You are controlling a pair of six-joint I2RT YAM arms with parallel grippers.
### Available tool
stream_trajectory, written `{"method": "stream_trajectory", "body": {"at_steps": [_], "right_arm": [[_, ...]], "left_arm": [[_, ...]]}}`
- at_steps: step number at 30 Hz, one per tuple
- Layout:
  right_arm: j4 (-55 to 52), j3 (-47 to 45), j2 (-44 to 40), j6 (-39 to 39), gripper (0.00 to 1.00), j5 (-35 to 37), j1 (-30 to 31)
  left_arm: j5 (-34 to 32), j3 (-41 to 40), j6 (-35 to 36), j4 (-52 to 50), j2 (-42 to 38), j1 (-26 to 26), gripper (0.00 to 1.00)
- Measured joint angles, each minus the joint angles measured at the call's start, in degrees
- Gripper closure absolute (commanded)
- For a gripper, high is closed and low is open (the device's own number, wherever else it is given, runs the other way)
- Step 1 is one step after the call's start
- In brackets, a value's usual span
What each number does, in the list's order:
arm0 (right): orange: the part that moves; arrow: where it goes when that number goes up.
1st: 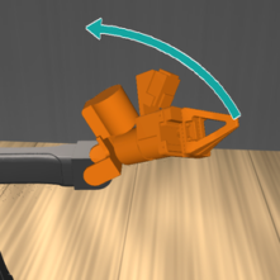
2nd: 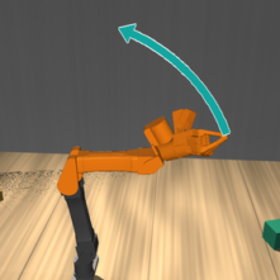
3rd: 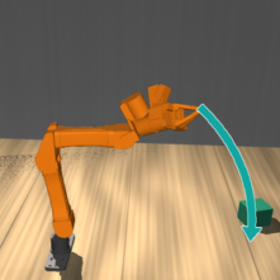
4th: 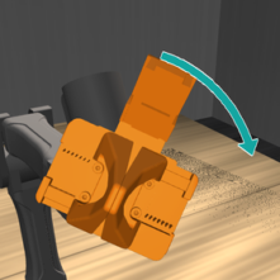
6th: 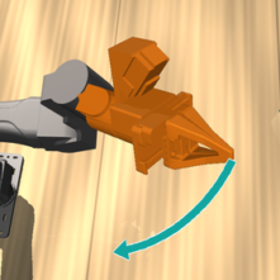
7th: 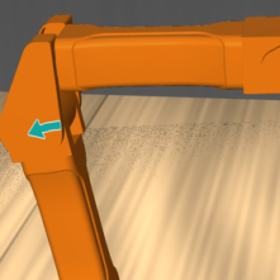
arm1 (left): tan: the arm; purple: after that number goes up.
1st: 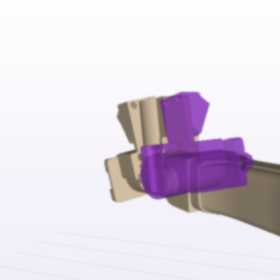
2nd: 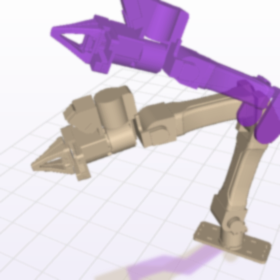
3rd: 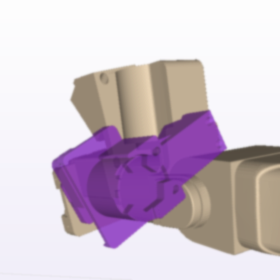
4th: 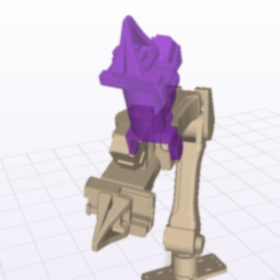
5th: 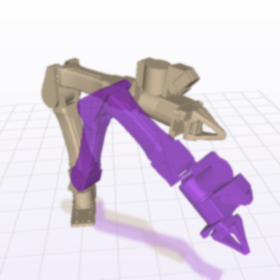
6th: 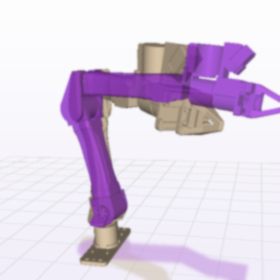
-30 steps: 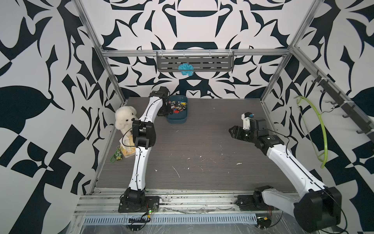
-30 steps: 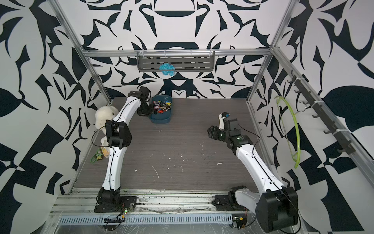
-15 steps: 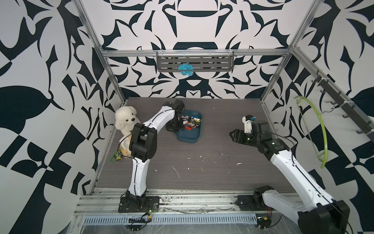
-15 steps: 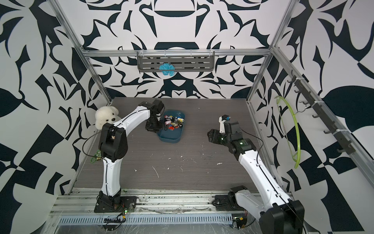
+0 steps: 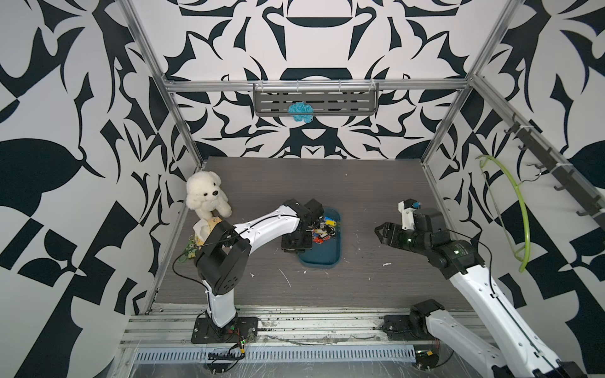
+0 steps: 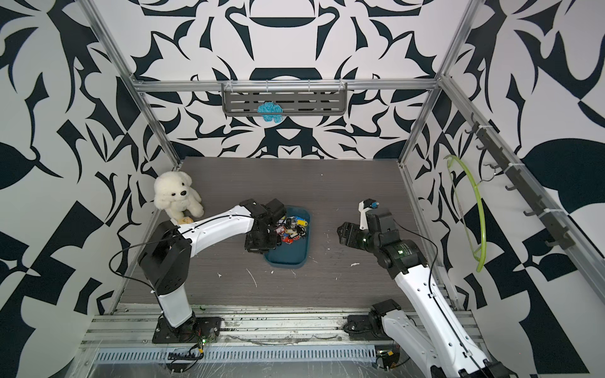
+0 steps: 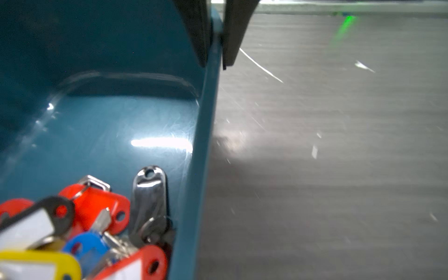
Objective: Take the keys out of the storage box
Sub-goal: Move the storage box to the center of the board, then pick up the key from the storage box.
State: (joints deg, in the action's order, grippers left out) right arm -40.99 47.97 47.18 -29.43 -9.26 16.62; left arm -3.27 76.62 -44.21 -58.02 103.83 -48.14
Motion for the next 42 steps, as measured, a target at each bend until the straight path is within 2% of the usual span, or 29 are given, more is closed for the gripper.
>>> {"method": "stream_trajectory", "body": {"at_steps": [7, 8, 10, 11, 13, 14, 15, 17, 18, 19, 20, 21, 29, 32, 34, 38, 42], "right_arm": [[-5.7, 0.7, 1.1, -0.4, 0.28, -2.2, 1.7], [-6.3, 1.0, 1.6, -0.5, 0.27, -2.5, 2.0], [-7.8, 2.3, 2.6, -0.9, 0.14, -2.9, 3.0], [-8.7, 3.3, 3.2, -1.2, 0.10, -3.0, 3.6], [-10.3, 5.4, 4.6, -1.3, 0.10, -3.0, 4.6], [-11.1, 6.6, 5.3, -1.5, 0.10, -2.8, 5.3], [-12.0, 7.9, 6.2, -1.5, 0.10, -2.2, 6.2], [-13.4, 10.1, 7.6, -1.6, 0.10, -0.8, 8.2], [-14.1, 11.3, 8.5, -1.7, 0.14, 0.1, 9.7], [-14.7, 12.0, 9.1, -1.8, 0.18, 0.6, 10.8], [-15.1, 12.8, 10.0, -2.0, 0.22, 1.1, 12.0], [-15.5, 13.4, 10.9, -2.0, 0.26, 1.5, 13.1], [-14.0, 14.0, 18.3, -7.7, 0.46, 5.4, 21.3], [-12.8, 15.3, 21.8, -10.7, 0.45, 6.8, 24.0], [-11.8, 17.1, 24.8, -12.7, 0.39, 7.3, 25.9], [-9.2, 21.7, 32.2, -16.3, 0.38, 8.0, 28.7], [-6.1, 24.8, 39.4, -18.3, 0.41, 7.8, 29.5]], "left_arm": [[0.0, 0.0, -6.7, -0.4, -0.3, -5.3, 1.00], [0.1, 0.0, -7.4, -0.5, -0.4, -5.7, 1.00], [0.1, 0.0, -8.7, -0.7, -0.9, -6.2, 1.00], [0.2, 0.0, -9.2, -1.0, -1.3, -6.4, 0.95], [0.4, 0.0, -10.1, -1.4, -2.1, -6.7, 0.87], [0.6, 0.0, -10.4, -1.7, -2.7, -6.8, 0.79], [0.7, -0.1, -10.8, -1.9, -3.2, -6.8, 0.63], [0.8, -0.4, -11.6, -2.6, -4.7, -6.9, 0.40], [0.8, -0.7, -11.8, -2.8, -5.7, -6.9, 0.29], [0.8, -1.0, -12.4, -2.7, -6.6, -7.0, 0.21], [0.7, -1.5, -12.9, -2.8, -7.6, -7.0, 0.06], [0.7, -2.1, -13.1, -2.9, -8.9, -7.0, 0.00], [-1.6, -3.4, -14.9, -3.2, -17.4, -7.0, 0.00], [-4.7, -3.4, -14.7, -3.2, -22.7, -6.6, 0.04], [-6.2, -3.4, -14.3, -3.0, -26.6, -5.6, 0.09], [-6.8, -4.7, -12.2, -2.1, -34.1, 0.1, 0.24], [-6.1, -9.3, -10.8, -1.6, -37.2, 5.1, 0.23]]}}
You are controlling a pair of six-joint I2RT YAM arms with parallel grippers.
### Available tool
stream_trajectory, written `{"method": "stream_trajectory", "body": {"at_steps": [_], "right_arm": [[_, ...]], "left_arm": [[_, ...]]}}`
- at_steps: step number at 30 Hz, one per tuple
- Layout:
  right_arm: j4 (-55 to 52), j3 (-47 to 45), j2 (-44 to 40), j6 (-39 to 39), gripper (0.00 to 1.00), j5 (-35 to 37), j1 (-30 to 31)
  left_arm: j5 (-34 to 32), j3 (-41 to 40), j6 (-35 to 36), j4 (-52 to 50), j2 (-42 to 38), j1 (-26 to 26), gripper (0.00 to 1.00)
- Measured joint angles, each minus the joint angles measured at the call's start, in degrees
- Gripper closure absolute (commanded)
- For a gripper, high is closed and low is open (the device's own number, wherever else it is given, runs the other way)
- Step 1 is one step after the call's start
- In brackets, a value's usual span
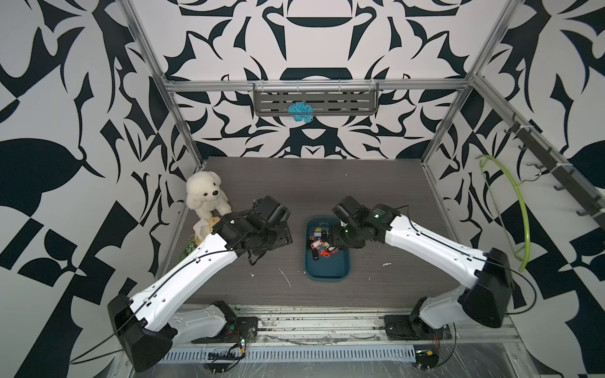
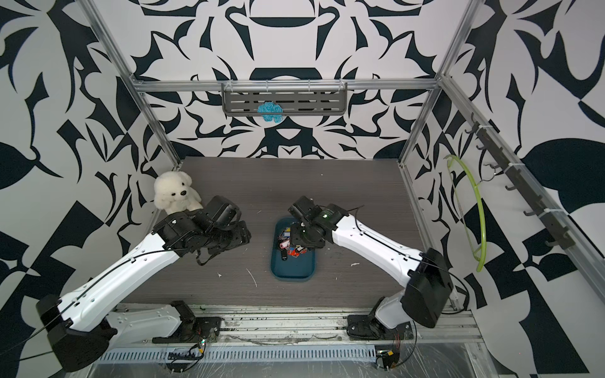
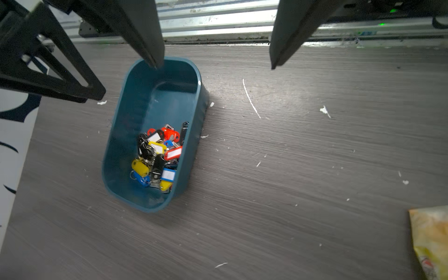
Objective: Take the keys out of the storage box
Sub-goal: Pick up the key from the storage box.
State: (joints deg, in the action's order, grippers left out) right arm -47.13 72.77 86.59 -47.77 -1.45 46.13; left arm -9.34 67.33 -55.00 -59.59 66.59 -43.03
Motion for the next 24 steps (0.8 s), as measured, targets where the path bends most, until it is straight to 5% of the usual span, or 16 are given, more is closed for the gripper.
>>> {"method": "stream_trajectory", "body": {"at_steps": [7, 9, 24], "right_arm": [[3.3, 1.5, 8.3, -2.1, 0.52, -0.7, 0.0], [4.6, 1.5, 10.2, -2.6, 0.52, -1.1, 0.0], [7.5, 7.6, 20.9, -3.1, 0.65, -2.4, 0.0]], "left_arm": [[2.1, -5.0, 1.3, 2.1, 1.2, 1.7, 0.16], [2.7, -5.0, 1.5, 3.0, 2.4, 1.8, 0.00], [3.3, -4.3, 7.3, 6.3, 7.2, 2.6, 0.01]]}}
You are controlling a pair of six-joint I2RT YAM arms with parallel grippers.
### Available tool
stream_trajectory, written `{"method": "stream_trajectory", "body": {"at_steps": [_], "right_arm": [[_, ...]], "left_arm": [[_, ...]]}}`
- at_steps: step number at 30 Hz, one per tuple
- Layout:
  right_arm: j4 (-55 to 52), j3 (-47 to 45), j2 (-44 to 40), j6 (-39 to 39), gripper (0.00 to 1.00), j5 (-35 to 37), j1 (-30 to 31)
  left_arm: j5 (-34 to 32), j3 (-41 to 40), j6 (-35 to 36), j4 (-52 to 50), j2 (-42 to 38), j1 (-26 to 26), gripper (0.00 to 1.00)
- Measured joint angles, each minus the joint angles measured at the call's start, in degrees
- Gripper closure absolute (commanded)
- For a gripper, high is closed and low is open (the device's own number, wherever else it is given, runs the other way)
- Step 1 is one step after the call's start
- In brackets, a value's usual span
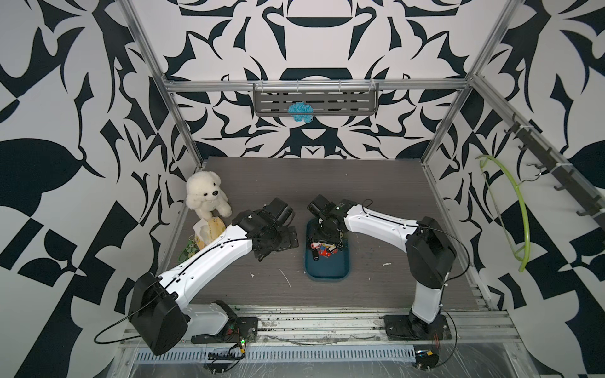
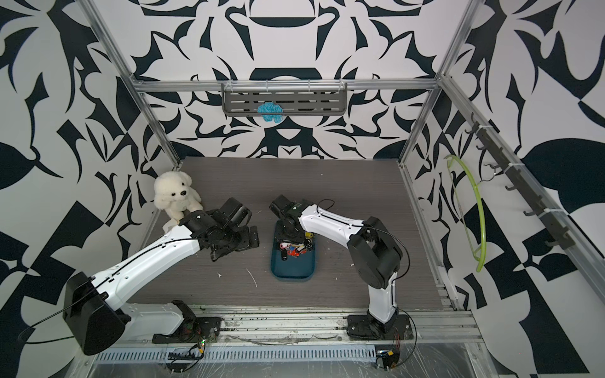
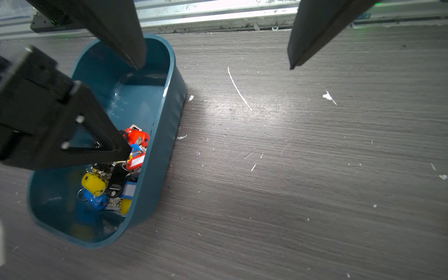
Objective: Take the keys out of the storage box
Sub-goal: Pick up the key from the storage box.
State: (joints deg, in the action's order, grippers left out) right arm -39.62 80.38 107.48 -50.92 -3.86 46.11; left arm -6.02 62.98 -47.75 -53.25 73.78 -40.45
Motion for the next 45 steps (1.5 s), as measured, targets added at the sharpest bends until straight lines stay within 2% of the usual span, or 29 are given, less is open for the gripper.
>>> {"method": "stream_trajectory", "body": {"at_steps": [15, 29, 45], "right_arm": [[0.2, -0.2, 0.6, 0.0, 0.66, 0.0, 0.0], [1.0, -1.7, 3.3, 0.0, 0.66, 0.0, -0.3], [2.8, -2.8, 3.3, 0.5, 0.81, 0.2, -1.4]], "left_arm": [[-1.3, -0.5, 1.4, 2.9, -5.2, 0.0, 0.01], [-1.7, -1.5, 1.3, 3.3, -6.0, 0.0, 0.01], [-1.7, -2.6, 1.1, 3.5, -6.0, 0.1, 0.01]]}}
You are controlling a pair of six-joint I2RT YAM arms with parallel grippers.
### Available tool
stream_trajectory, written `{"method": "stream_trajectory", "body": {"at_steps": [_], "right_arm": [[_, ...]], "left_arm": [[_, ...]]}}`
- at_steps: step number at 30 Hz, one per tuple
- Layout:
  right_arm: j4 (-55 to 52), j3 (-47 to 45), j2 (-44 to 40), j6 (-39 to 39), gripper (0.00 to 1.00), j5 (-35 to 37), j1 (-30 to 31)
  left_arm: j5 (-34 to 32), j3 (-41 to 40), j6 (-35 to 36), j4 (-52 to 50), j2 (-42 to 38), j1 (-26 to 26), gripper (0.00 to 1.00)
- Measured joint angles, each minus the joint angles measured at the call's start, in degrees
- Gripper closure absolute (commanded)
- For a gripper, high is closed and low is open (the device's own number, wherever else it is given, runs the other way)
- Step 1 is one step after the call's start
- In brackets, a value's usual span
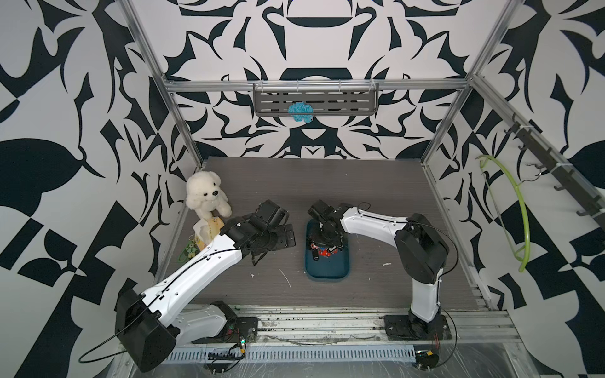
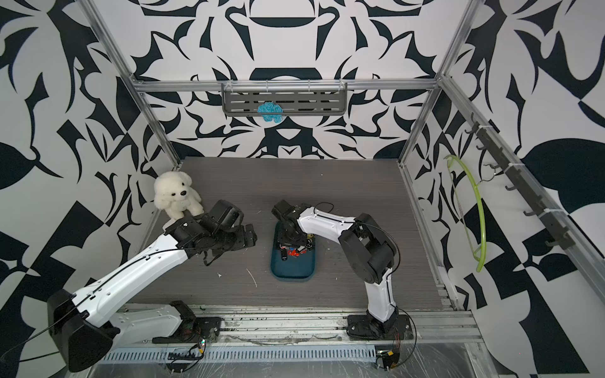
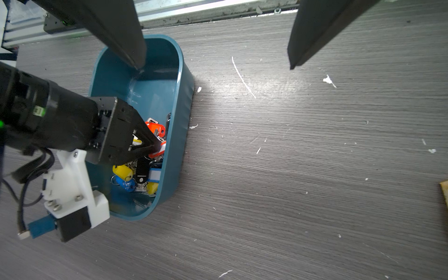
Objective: Take the keys out of the storage box
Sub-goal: Pick up the key from the storage box, then place the key at the center of the board.
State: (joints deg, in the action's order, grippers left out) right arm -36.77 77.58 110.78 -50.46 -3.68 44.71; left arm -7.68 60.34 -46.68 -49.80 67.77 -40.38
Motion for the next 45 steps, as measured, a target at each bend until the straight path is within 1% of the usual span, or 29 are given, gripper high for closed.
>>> {"method": "stream_trajectory", "body": {"at_steps": [2, 9, 10, 11, 13, 20, 32, 36, 45], "right_arm": [[0.1, 0.0, 0.0, 0.3, 0.88, 0.1, -0.1], [0.5, 0.0, 0.0, 0.4, 0.89, 0.1, -0.1], [0.5, 0.0, 0.1, 0.4, 0.91, 0.1, -0.1], [0.5, 0.0, 0.1, 0.5, 0.96, 0.1, -0.1], [0.5, 0.0, 0.1, 0.8, 1.00, 0.1, -0.1], [-0.8, 0.1, -1.0, 0.7, 1.00, 0.1, -0.1], [-4.2, 0.3, -15.6, 0.6, 1.00, -0.8, -0.8], [-5.3, 0.2, -19.7, 0.7, 1.00, -2.4, -3.5], [-7.6, -3.8, -28.0, 2.9, 1.00, -5.2, -16.5]], "left_arm": [[0.0, -0.1, 0.0, 0.2, 0.0, 0.0, 0.00], [0.0, -0.8, 0.0, 0.4, 0.1, 0.0, 0.01], [0.0, -0.8, 0.0, 0.5, 0.1, 0.0, 0.01], [0.0, -0.8, 0.0, 0.6, 0.1, 0.0, 0.01], [0.0, -0.8, 0.0, 0.7, 0.1, 0.0, 0.01], [0.0, -0.8, 0.0, 0.8, 0.1, 0.0, 0.01], [0.0, -0.8, -0.3, 1.2, -0.2, 0.0, 0.00], [0.0, -0.8, -0.4, 1.3, -0.2, 0.0, 0.00], [0.3, -0.5, -0.6, 2.3, 0.3, 0.0, 0.02]]}}
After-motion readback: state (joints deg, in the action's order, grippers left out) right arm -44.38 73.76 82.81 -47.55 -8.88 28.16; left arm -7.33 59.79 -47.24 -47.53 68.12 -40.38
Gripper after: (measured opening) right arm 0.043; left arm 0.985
